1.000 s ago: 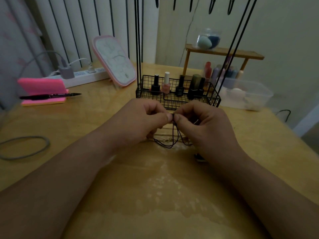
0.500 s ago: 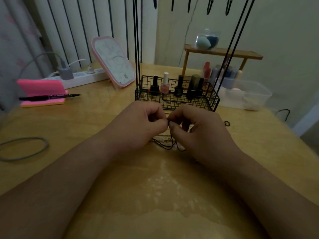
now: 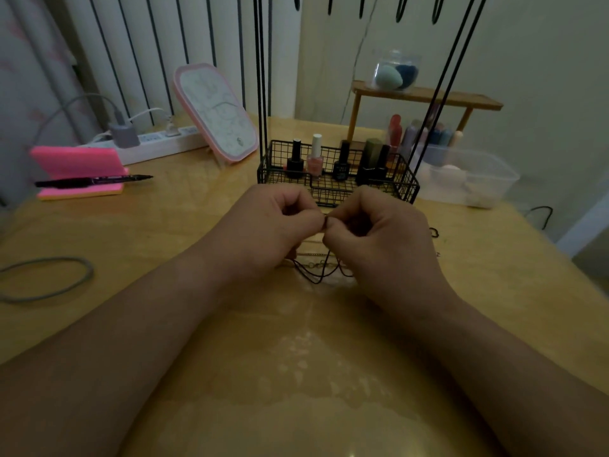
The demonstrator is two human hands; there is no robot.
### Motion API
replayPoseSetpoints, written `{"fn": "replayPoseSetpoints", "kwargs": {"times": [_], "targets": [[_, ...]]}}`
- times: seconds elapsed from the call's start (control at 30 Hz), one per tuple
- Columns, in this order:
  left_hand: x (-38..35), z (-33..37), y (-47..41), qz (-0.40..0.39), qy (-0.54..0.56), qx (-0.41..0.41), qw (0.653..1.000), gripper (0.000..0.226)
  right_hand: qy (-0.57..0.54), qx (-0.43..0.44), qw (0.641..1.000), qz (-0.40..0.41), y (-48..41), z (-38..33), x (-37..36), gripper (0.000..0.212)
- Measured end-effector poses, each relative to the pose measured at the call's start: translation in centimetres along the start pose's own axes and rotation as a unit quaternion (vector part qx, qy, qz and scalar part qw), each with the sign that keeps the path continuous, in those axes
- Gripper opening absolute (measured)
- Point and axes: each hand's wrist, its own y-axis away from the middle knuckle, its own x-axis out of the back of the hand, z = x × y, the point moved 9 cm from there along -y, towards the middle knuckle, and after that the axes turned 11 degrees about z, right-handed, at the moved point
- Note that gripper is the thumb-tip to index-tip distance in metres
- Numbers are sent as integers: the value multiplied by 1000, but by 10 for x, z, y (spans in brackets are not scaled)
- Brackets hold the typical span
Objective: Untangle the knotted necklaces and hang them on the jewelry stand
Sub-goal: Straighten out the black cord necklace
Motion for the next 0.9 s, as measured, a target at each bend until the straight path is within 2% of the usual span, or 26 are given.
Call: {"fn": "replayPoseSetpoints", "kwargs": {"times": [0.07,0.17,0.53,0.8,0.9], "targets": [[1,-5,-1,-6,42,37,998,16,-45,-35,998,4,-2,5,1,7],[1,-7,-1,-27,54,52,997,16,-56,-43,998,-3,-3,8,3,6],[6,-4,-3,-27,6,10,1000,12,-8,-8,1000,-26,-2,7,2,2],[3,-7,-2,-38,29,44,998,13,-13,16,1000,-19,-1,1,3,5],[4,-5,-2,-23,24,30,999,13,-11,15,1000,-15,-1,0,3,3]]}}
